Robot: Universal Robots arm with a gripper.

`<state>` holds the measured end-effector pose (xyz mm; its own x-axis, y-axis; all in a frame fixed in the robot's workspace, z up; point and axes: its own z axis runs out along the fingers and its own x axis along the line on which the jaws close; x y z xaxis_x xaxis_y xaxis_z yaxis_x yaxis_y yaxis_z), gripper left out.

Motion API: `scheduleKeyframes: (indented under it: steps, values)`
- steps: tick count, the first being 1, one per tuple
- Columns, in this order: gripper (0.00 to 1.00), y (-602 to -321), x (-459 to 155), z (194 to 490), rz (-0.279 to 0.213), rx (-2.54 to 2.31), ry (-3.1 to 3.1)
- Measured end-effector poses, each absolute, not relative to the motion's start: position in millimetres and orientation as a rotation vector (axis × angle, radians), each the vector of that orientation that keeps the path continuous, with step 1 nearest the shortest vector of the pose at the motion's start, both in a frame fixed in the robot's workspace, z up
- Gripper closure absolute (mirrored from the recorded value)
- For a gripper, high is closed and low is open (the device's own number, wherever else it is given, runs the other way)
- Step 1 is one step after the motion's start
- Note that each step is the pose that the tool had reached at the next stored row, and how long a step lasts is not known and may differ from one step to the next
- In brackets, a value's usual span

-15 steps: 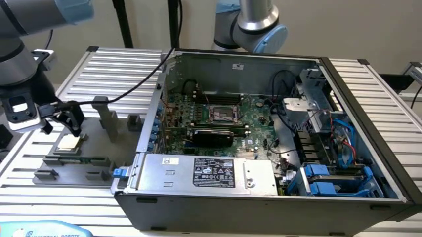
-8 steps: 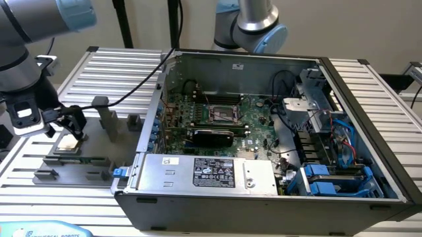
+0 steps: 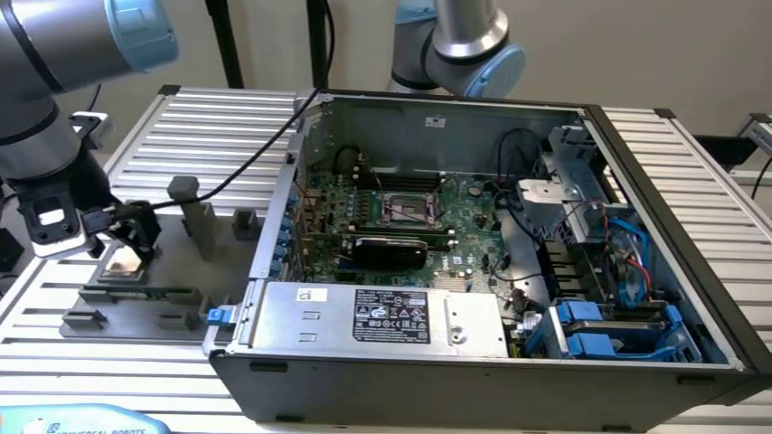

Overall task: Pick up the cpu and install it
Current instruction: 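Pick up the cpu and move it towards the insertion slot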

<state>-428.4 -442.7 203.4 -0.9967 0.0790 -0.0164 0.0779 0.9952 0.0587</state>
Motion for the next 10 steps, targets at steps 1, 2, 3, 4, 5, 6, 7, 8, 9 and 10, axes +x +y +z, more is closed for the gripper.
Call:
scheduleKeyframes:
  steps: [1,2,3,4,5,6,7,8,9,10]
  values:
    - [0.27,-442,-429,201,0.091,0.123,3.119]
    - [0.27,-442,-430,200,0.091,0.123,3.119]
    - [0.27,-441,-431,198,0.091,0.123,3.119]
    - [0.27,-440,-432,197,0.091,0.123,3.119]
    - [0.27,-439,-432,195,0.091,0.123,3.119]
    - [0.27,-439,-432,194,0.091,0.123,3.119]
    - [0.27,-438,-432,193,0.092,0.123,3.119]
    - [0.27,-438,-432,192,0.092,0.123,3.119]
    - [0.27,-438,-432,191,0.092,0.123,3.119]
    - [0.27,-437,-432,190,0.092,0.123,3.12]
